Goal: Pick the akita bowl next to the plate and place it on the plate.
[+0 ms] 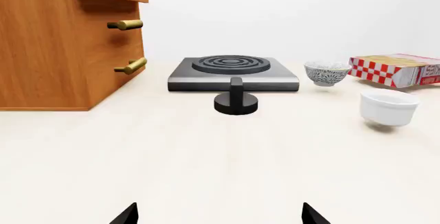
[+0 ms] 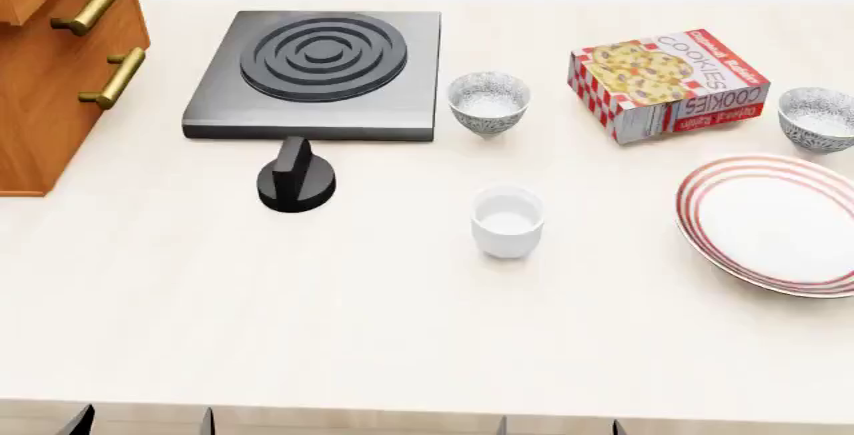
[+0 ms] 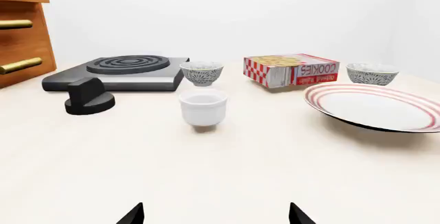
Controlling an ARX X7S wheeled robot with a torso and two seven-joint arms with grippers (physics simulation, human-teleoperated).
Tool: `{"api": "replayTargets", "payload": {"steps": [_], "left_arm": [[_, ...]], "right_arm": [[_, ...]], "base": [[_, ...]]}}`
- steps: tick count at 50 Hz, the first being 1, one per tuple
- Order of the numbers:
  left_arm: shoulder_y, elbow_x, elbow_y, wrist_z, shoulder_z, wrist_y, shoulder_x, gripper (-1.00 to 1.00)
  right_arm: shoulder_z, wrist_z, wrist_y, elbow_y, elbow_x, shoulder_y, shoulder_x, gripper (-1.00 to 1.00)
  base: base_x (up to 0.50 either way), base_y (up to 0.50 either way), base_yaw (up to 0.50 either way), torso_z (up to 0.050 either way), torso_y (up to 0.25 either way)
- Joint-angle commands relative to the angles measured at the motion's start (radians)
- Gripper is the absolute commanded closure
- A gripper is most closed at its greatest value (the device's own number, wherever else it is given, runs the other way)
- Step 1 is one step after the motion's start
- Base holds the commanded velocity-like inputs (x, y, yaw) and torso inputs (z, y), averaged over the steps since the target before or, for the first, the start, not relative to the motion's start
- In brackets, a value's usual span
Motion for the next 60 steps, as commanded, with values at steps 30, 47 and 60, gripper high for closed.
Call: {"api": "replayTargets", "payload": {"steps": [30,47,60], "left_arm": [[0.021,-0.267,0.193,-0.017,0.027,-0.170,-0.093,-1.00],[-0.129,-0.454,0.283,-0.110,-0.166,-0.407,-0.203,-1.00],[-0.195,-0.492,0.145,-0.097,-0.281,-0.339,-0.240,-1.00]], "right_arm": [[-0.075,0.082,0.152,-0.184,0.105,-0.016,0.091,-1.00],[-0.040,0.081,0.553,-0.660,0.305,0.087,0.149,-1.00],[0.069,0.091,0.664,-0.795,0.486,0.216,0.163,-1.00]], "base": [[0.00,0.00,0.00,0.000,0.000],[0.00,0.00,0.00,0.000,0.000],[0.00,0.00,0.00,0.000,0.000]]}}
